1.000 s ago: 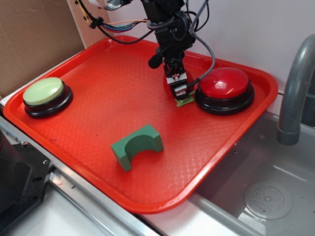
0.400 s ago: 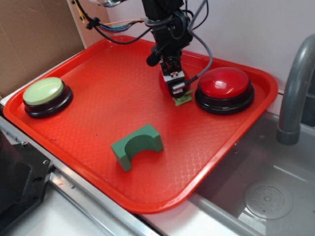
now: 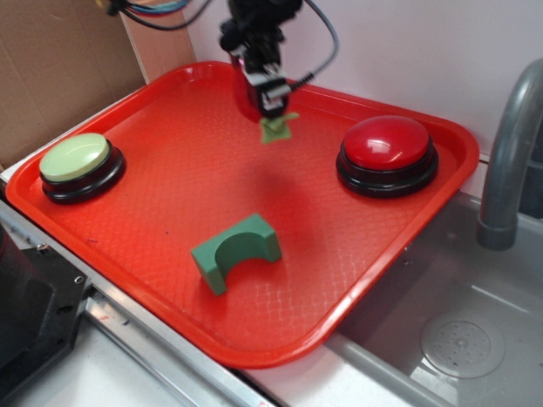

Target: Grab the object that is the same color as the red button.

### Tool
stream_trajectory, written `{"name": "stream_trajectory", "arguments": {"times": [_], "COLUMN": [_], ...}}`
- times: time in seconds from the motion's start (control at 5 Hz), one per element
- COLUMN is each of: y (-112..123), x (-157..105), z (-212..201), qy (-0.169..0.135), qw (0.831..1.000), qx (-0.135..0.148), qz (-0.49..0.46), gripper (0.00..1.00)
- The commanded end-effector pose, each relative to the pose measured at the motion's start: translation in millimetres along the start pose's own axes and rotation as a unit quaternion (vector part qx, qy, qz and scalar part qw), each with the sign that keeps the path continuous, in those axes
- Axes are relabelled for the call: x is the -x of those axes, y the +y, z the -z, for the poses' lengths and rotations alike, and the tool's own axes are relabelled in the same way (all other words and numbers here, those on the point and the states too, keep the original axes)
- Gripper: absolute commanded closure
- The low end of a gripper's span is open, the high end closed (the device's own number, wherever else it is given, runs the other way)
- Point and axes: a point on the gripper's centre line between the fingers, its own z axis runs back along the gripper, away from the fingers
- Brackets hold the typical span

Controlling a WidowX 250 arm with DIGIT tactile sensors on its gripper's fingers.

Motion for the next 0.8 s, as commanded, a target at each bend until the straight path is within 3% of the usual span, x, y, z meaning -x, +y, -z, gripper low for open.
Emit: {"name": "stream_trajectory", "arguments": {"times": [0.0,0.2,0.4,0.6], "y": [-3.5,-2.6,-5.2,-4.4], "x": [59.7,79.7,85.9,81.2], "z": [-52.4,-49.3,-46.0,-45.2], "qy": [0.006,-0.019,-0.033,-0.029], "qw": [0.991,0.987,0.976,0.979], "qx": [-0.019,0.002,-0.018,-0.018], "qz": [-0.131,-0.158,-0.213,-0.203], "gripper": [1.00,1.00,1.00,1.00]}}
